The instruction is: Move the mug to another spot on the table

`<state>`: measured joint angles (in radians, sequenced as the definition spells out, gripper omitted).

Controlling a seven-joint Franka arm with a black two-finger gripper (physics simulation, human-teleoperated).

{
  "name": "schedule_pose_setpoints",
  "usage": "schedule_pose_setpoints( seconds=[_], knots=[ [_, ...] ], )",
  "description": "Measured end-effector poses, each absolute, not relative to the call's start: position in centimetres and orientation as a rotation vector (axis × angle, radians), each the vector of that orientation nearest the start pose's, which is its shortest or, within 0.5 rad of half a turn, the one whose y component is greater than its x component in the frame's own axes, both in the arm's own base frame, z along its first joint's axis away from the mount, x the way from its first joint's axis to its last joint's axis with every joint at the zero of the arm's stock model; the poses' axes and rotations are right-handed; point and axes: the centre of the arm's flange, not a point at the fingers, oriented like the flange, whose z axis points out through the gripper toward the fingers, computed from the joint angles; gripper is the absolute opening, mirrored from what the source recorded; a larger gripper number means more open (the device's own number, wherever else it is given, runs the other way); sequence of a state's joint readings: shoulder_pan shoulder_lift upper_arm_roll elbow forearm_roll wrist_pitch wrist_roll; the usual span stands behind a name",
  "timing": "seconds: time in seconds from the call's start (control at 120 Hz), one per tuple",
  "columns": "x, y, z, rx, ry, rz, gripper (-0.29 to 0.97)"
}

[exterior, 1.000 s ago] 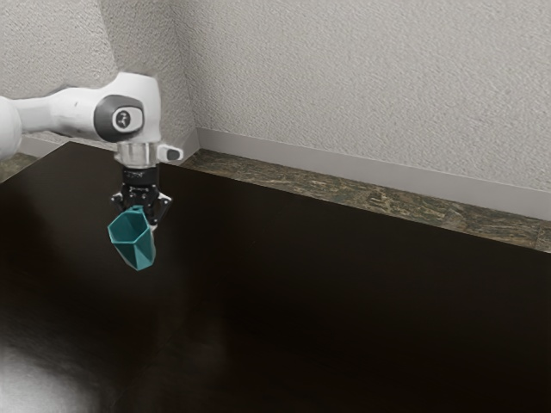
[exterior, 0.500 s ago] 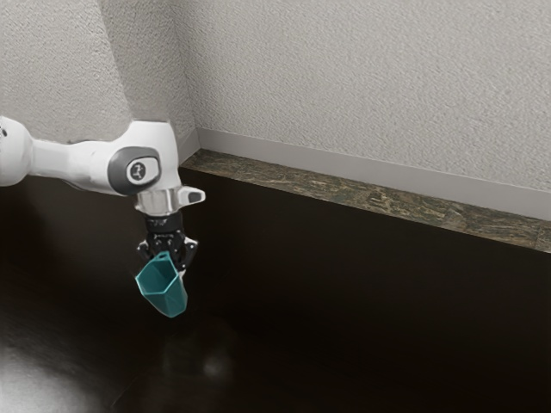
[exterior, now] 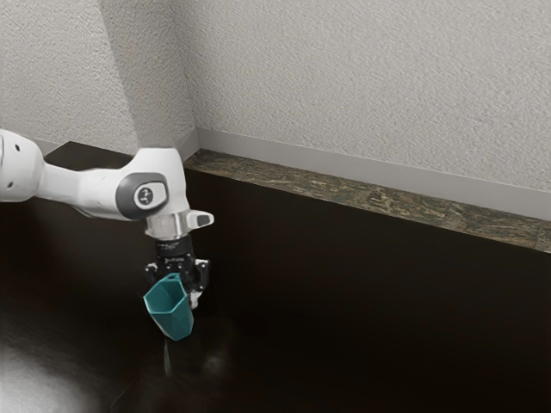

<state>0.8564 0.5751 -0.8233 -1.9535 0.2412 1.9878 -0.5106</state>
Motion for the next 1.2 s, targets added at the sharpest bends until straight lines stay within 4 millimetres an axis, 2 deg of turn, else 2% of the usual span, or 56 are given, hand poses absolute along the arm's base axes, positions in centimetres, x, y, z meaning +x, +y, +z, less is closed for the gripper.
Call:
schedule_pose_setpoints(
  seconds=[0.1, 0.225, 0.375, 0.558, 0.683, 0.8, 0.892, 1.008, 1.067, 1.125, 1.2],
  knots=[
    [57.5, 4.5, 24.2, -3.166, -0.674, 0.583, 0.41],
    [58.4, 5.0, 25.1, -3.188, -0.701, 0.489, 0.53],
    [60.0, 6.0, 27.3, -3.209, -0.735, 0.333, 0.61],
    [60.4, 6.3, 29.4, -3.197, -0.734, 0.236, 0.65],
    [60.6, 6.2, 34.6, -3.143, -0.705, 0.075, 0.66],
    [60.8, 6.0, 38.6, -3.104, -0.687, -0.037, 0.67],
    [61.0, 5.2, 42.3, -3.074, -0.662, -0.126, 0.67],
    [62.0, 4.6, 47.3, -3.057, -0.642, -0.231, 0.68],
    [62.6, 3.8, 50.3, -3.047, -0.606, -0.291, 0.68],
    [63.2, 2.5, 54.4, -3.041, -0.564, -0.383, 0.68],
    [63.3, 1.7, 56.4, -3.032, -0.538, -0.411, 0.68]
  ],
)
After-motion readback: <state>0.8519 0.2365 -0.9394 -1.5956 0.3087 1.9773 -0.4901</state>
